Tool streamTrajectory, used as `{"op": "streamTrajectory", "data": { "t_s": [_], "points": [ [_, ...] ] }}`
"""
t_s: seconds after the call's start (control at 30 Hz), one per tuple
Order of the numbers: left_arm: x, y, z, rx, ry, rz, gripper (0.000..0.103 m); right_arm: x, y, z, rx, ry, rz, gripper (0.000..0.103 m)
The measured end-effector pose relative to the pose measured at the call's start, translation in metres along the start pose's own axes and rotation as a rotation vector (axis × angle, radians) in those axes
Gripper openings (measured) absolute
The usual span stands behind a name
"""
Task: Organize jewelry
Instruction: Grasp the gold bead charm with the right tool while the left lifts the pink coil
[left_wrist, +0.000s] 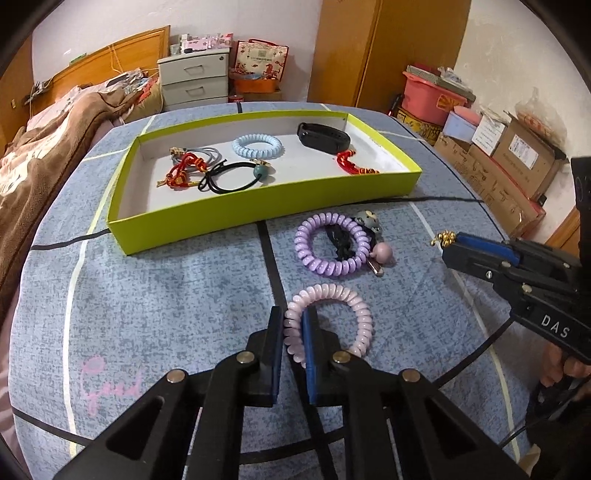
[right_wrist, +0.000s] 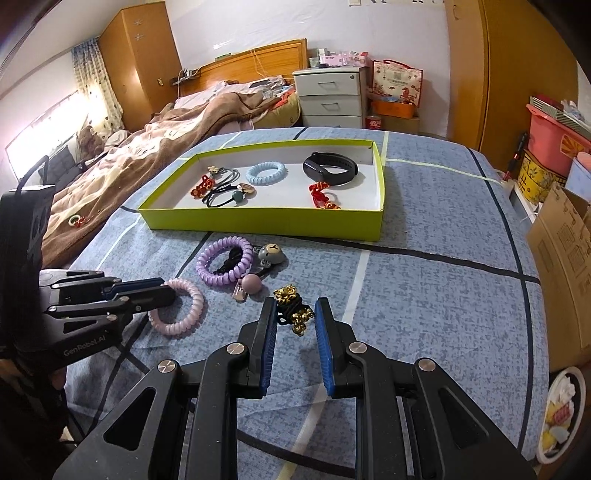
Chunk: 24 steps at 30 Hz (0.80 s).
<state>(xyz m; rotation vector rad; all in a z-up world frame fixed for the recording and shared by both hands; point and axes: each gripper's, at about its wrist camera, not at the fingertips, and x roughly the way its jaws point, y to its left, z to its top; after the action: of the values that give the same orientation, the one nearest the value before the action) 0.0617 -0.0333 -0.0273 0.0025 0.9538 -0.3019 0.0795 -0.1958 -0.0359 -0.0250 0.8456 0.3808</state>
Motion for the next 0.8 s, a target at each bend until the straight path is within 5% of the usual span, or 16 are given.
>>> {"op": "streamTrajectory", "data": {
  "t_s": [0.8],
  "points": [
    [-0.034, 0.03, 0.013, -0.082, -0.115, -0.037, 0.01, -0.001, 0.014, 0.013, 0.006, -0.026, 0.009, 0.022]
  ]
}}
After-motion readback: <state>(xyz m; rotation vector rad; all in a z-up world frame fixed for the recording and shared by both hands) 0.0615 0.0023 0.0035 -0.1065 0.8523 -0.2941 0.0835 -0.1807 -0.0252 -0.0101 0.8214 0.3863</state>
